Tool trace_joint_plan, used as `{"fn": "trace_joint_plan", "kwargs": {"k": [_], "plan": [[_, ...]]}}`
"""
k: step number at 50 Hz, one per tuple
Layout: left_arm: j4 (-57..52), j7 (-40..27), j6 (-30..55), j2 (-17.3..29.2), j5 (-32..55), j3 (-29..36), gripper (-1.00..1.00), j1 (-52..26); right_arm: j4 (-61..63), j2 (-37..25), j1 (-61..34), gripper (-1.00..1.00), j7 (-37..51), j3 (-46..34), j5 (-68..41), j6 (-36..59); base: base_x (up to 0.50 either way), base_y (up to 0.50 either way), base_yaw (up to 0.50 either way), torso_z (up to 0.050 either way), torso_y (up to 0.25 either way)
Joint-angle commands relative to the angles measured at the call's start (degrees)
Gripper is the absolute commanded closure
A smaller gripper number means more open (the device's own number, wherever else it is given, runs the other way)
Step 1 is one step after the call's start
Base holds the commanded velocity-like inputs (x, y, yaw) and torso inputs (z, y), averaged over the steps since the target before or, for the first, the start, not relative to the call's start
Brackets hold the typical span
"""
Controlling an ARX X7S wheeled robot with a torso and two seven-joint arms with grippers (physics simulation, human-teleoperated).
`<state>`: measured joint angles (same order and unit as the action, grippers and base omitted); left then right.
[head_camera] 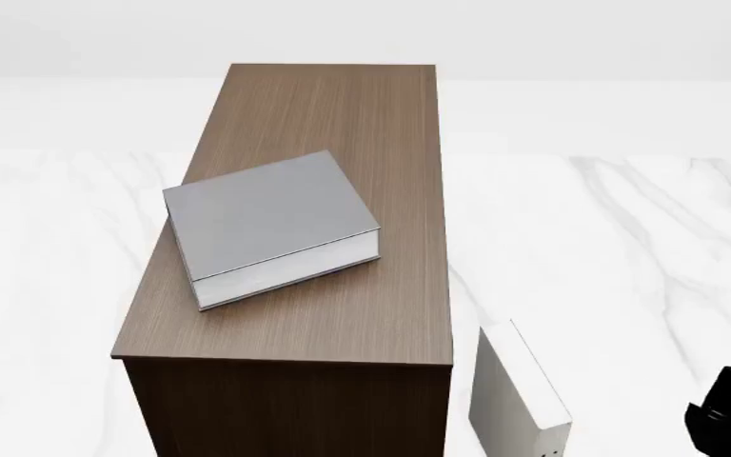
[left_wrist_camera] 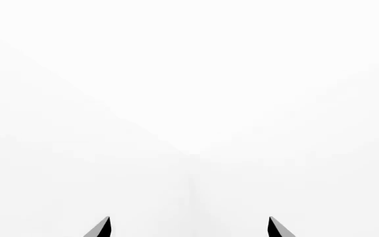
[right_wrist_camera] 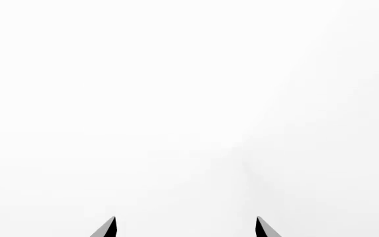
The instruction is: Pick up the book in the middle and place it on the cabinet shelf.
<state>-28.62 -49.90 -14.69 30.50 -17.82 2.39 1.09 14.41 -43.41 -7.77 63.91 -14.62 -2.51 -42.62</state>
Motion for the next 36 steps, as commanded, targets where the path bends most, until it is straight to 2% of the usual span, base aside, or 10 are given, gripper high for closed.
{"fn": "trace_joint_plan", "kwargs": {"k": [1, 2, 3, 11, 20, 36], "plan": [[-5.9, -2.4, 2.6, 0.5, -2.3, -11.4, -1.0, 0.7, 7.6, -1.7, 3.7, -1.0, 4.7, 15.6, 7.7, -2.1, 0.0, 0.0, 0.0, 0.0, 0.0], [-6.1, -2.5, 2.7, 0.6, -2.3, -11.9, -1.0, 0.9, 9.0, -0.4, 4.8, -1.0, 6.2, 17.7, 7.8, 0.4, 0.0, 0.0, 0.0, 0.0, 0.0], [-6.7, -2.7, 2.9, 0.7, -2.5, -12.9, -1.0, 1.1, 9.2, -1.8, 4.9, -1.0, 5.7, 18.2, 7.1, -2.3, 0.0, 0.0, 0.0, 0.0, 0.0], [-10.8, -3.4, 5.3, 1.8, -2.3, -21.5, -1.0, 2.9, 11.5, -2.7, 7.1, -1.0, 7.3, 25.6, 5.4, -2.2, 0.0, 0.0, 0.0, 0.0, 0.0], [-13.3, -3.5, 6.0, 2.0, -1.3, -26.4, -1.0, 4.1, 15.6, -3.6, 10.2, -1.0, 7.2, 34.1, 4.2, -0.3, 0.0, 0.0, 0.0, 0.0, 0.0], [-12.9, -3.7, 5.3, 1.7, -1.8, -26.3, -1.0, 4.1, 14.8, -2.7, 9.8, -1.0, 6.6, 33.4, 4.5, -1.6, 0.0, 0.0, 0.0, 0.0, 0.0]]}}
